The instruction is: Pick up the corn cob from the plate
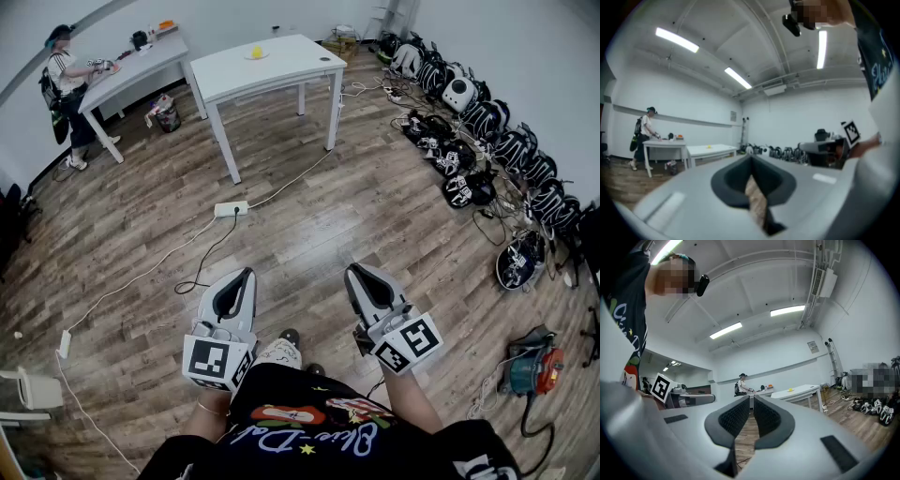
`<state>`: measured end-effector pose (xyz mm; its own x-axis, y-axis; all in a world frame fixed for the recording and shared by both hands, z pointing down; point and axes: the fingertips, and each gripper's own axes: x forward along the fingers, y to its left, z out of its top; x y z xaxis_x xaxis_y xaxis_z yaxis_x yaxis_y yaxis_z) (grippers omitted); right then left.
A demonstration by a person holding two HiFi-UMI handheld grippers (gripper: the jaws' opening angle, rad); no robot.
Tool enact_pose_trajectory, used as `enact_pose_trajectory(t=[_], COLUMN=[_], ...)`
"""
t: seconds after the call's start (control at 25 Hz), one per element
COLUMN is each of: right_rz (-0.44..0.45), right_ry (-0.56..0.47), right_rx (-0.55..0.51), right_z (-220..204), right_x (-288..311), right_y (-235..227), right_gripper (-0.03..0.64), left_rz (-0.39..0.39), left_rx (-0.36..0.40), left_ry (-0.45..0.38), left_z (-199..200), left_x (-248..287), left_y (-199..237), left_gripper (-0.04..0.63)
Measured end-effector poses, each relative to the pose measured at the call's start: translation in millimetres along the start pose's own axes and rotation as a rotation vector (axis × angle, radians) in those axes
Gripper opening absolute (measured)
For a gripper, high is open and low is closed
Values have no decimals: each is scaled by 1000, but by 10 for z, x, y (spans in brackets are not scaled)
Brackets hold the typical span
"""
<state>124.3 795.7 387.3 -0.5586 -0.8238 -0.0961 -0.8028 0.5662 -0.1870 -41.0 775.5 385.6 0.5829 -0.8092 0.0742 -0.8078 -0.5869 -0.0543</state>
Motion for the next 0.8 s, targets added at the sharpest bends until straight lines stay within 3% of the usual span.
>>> enact_pose_trajectory(t=[0.24, 0.32, 0.56, 0.8], right_rz=[-1, 0, 6, -1], right_ry=[27, 26, -14, -57], right_rx=[-14, -18, -29, 49], right_z=[-14, -23, 108, 206], right_x=[620, 975, 2320, 3396], right_y=[-389, -556, -1026, -1431], right_gripper=[15, 15, 15, 15], left_rz=[-72, -77, -71, -78], left_rx=[-36, -51, 4, -44], left_ry=[-14, -20, -74, -70], left_z=[-100, -132, 64, 124], left_x=[625, 936, 1784, 2585], left_y=[208, 467, 1527, 2429], left_gripper=[-3, -2, -2, -2])
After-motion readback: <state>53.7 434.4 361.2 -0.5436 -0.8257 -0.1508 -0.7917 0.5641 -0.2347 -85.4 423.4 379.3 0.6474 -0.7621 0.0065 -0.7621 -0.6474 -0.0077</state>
